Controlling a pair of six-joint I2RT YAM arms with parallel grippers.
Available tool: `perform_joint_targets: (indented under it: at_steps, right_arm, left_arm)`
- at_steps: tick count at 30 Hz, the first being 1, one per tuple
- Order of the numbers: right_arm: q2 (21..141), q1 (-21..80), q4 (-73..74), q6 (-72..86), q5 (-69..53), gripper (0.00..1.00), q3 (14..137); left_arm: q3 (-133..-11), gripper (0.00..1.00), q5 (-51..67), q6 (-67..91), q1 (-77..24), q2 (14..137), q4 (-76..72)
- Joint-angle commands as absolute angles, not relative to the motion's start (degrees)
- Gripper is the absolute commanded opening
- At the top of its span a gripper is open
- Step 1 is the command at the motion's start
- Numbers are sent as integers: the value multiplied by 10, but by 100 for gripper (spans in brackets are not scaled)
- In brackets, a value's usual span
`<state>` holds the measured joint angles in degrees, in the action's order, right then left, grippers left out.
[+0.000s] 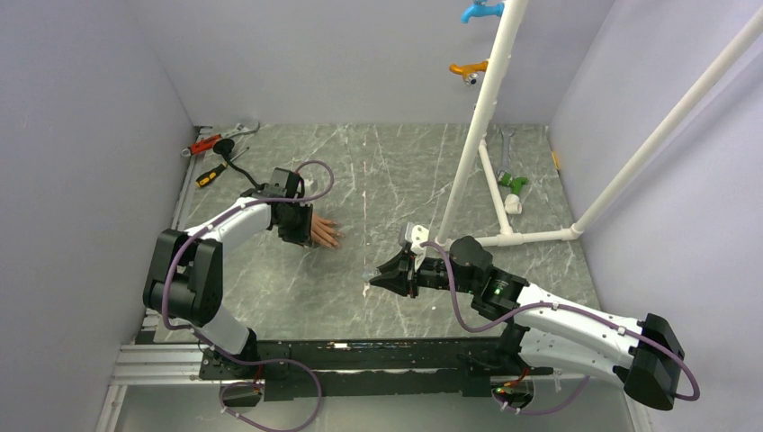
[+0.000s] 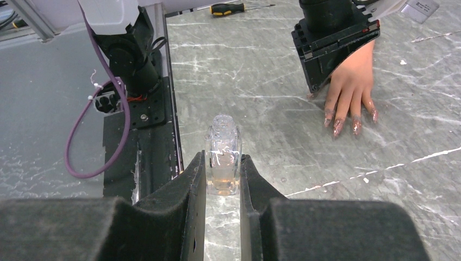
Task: Paint the nails
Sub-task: Paint the nail polish on the nail.
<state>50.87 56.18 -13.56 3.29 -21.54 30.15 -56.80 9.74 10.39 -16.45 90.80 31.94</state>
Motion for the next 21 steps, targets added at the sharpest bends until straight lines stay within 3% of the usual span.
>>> perform_joint_targets:
  at_steps: [1, 21]
  right_arm:
    - [496, 560, -160, 39, -222, 0, 328]
    - [504, 560, -166, 40, -227, 0, 330]
  left_arm:
    - [-561, 0, 104, 110, -169, 879, 320]
    - [-580, 0, 80, 106, -171, 887, 325]
